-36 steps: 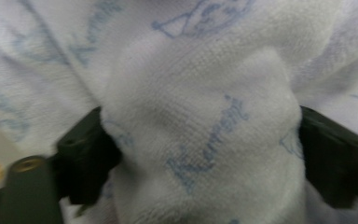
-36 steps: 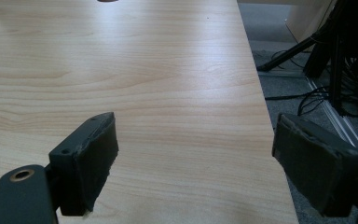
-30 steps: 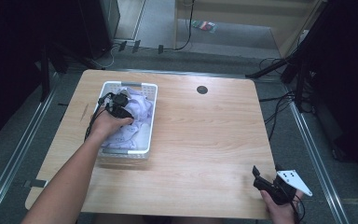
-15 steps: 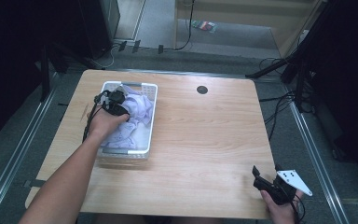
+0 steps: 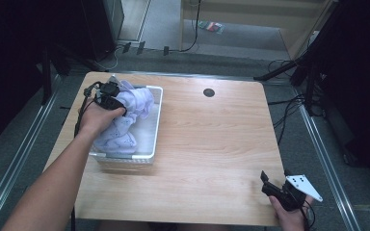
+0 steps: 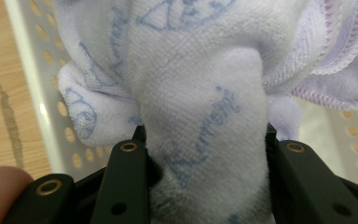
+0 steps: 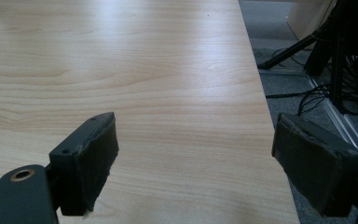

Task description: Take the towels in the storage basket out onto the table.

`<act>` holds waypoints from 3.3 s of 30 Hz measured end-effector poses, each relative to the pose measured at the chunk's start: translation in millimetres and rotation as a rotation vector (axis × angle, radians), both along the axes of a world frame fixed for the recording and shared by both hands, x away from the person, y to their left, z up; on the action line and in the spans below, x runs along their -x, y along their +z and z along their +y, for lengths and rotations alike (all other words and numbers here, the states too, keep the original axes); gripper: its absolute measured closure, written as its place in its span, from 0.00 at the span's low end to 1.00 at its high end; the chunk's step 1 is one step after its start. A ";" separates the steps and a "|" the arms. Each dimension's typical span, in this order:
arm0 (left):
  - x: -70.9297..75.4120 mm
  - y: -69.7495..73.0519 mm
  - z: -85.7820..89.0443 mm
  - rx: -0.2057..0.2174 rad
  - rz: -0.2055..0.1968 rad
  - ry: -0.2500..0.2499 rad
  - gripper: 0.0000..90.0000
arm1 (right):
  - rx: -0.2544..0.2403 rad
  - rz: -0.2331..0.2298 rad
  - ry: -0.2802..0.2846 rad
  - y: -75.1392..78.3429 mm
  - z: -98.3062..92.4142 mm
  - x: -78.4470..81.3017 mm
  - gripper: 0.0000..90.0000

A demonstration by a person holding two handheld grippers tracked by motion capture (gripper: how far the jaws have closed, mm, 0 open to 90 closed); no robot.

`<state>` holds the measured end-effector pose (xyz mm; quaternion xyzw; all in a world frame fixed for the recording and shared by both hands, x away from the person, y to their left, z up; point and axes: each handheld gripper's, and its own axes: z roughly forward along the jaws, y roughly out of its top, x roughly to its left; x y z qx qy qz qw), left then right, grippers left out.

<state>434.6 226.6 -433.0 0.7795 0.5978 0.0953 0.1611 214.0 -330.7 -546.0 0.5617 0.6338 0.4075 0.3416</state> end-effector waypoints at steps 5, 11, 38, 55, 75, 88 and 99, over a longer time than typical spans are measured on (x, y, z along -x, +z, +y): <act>1.2 18.7 -2.7 -0.008 -0.017 -0.010 0.70 | -0.002 0.003 -0.002 0.0 0.1 0.0 0.16; 3.5 39.6 -7.2 -0.029 -0.037 -0.030 0.69 | -0.001 0.003 -0.001 0.0 0.0 -0.1 0.16; 8.3 83.7 -43.8 -0.032 -0.066 -0.099 0.69 | 0.018 0.011 0.002 -0.1 2.7 -1.1 0.17; 5.0 96.2 -89.0 -0.053 -0.084 -0.179 0.69 | 0.034 0.013 -0.004 -0.2 5.1 -2.2 0.18; 2.5 104.3 -161.8 -0.047 -0.095 -0.307 0.68 | 0.074 0.009 -0.016 -0.7 9.4 -3.0 0.19; -5.1 88.1 -209.5 -0.045 -0.070 -0.375 0.68 | 0.095 0.006 -0.009 -0.8 11.5 -2.8 0.20; -11.0 55.8 -242.3 0.013 -0.043 -0.399 0.68 | 0.086 0.000 -0.011 -0.6 10.8 -1.9 0.20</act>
